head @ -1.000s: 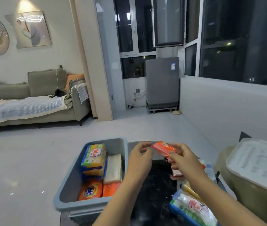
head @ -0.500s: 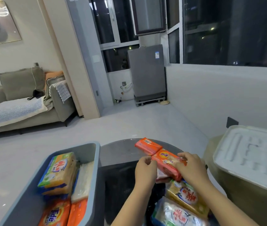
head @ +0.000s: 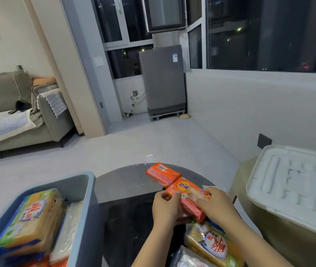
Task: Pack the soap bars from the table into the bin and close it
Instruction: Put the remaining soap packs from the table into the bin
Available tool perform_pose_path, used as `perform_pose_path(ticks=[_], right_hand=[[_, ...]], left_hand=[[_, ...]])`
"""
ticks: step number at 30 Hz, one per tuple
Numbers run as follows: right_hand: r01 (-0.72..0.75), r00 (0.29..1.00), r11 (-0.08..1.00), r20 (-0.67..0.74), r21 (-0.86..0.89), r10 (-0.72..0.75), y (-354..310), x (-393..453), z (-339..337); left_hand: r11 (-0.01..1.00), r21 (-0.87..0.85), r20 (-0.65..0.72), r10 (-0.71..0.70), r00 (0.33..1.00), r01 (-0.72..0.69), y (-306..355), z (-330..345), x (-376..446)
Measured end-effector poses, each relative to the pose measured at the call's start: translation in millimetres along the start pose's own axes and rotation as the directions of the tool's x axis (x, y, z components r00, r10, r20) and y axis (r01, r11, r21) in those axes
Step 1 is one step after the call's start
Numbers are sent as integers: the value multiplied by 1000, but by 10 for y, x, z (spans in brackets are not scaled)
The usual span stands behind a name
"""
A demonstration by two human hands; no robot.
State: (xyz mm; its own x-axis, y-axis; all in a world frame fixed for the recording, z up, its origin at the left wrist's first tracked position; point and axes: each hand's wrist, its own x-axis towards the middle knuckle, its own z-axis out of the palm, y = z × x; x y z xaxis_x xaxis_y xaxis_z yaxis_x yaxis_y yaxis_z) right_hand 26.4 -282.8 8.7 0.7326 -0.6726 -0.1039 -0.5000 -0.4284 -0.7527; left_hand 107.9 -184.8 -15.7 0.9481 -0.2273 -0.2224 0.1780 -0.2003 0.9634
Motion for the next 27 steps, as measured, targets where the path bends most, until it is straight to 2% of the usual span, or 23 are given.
perform_pose_path(ticks=[5, 9, 16, 27], right_hand=[[-32, 999, 974, 4, 223, 32, -54, 81, 5], [-13, 1000, 945, -13, 327, 19, -198, 262, 11], [27, 1000, 949, -12, 316, -25, -415, 749, 179], [48, 997, 960, 48, 276, -64, -566, 1274, 492]], left_hand=[[995, -94, -50, 28, 998, -32, 81, 21, 74], [976, -212, -53, 38, 998, -48, 241, 42, 230], [948, -317, -117, -23, 993, -15, 277, 55, 646], [972, -218, -183, 43, 982, -83, 229, 60, 1115]])
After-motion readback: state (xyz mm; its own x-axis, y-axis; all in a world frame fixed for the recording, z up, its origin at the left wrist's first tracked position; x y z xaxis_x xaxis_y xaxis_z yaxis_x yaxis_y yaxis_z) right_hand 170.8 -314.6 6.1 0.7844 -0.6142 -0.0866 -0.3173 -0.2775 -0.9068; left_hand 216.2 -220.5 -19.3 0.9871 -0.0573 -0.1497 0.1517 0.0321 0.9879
